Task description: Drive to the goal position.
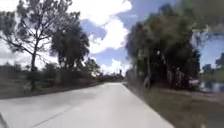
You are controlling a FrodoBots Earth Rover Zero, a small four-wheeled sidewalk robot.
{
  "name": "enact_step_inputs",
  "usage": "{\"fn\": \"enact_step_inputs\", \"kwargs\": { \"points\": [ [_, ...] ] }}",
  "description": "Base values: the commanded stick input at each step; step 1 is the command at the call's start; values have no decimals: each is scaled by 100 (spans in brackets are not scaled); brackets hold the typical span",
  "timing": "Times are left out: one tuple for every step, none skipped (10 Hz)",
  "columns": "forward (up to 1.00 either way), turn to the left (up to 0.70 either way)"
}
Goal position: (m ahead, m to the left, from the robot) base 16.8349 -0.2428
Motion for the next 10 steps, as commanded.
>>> {"fn": "enact_step_inputs", "kwargs": {
  "points": [
    [100,0],
    [100,0],
    [100,0],
    [100,0],
    [100,0],
    [100,0],
    [100,0],
    [100,0],
    [100,0],
    [100,0]
  ]
}}
